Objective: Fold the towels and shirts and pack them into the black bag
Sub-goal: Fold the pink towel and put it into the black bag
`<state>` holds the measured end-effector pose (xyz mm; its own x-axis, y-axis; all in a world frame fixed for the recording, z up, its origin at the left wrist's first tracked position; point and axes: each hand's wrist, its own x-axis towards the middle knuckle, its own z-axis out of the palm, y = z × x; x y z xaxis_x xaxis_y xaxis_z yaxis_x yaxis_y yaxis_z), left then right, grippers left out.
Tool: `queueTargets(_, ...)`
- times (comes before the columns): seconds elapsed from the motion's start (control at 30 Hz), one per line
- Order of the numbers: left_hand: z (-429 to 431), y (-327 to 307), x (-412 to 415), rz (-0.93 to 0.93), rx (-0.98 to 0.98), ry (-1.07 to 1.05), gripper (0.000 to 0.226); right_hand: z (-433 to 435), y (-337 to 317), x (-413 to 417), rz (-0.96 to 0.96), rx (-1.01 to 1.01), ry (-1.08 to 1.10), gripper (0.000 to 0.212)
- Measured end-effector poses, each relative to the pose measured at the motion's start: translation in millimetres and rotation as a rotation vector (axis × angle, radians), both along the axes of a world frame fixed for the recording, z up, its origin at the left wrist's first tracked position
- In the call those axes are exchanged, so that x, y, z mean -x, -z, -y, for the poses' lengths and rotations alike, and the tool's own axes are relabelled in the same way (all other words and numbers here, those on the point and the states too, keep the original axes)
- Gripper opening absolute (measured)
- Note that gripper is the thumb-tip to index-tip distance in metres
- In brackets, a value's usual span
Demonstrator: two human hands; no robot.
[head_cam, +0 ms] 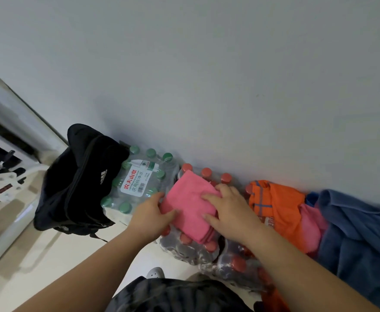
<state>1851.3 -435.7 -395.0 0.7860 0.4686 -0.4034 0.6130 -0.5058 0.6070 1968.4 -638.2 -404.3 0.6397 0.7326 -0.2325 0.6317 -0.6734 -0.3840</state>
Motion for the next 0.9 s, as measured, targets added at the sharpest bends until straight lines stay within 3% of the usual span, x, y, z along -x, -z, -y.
queueTargets(0.1,-3,-1,-8,-0.025,0.107,-0.026,0.049,7,-7,23,-0.008,-0.005,0.056,0.063)
queueTargets(0.27,-15,-10,-34,-0.030,-0.036,0.127,0.045,22,-24,39,-0.212,0.061,0.068,0.050)
queueTargets(0.37,-23,-14,-51,-0.053,-0.029,0.304,0.046,16,-29,21,-0.009,-0.036,0.117,0.041)
queueTargets(0.47,-29,-18,-67,-0.077,-0.029,0.425,0.047,-4,-26,-8,0.061,-0.166,0.068,0.068)
queueTargets(0.57,-27,-19,-77,-0.170,-0.142,0.559,0.060,-22,-20,-36,-0.004,0.021,-0.094,0.099)
queueTargets(0.67,-21,-14,-83,-0.197,-0.306,0.703,0.062,-24,-12,-46,0.045,0.164,-0.207,0.109)
queueTargets(0.8,-19,-11,-90,-0.209,-0.388,0.808,0.049,-20,-10,-44,0.022,0.175,-0.195,0.099)
queueTargets(0.9,-20,-13,-103,-0.162,-0.398,0.813,0.030,-27,-14,-48,0.055,0.122,-0.166,0.067)
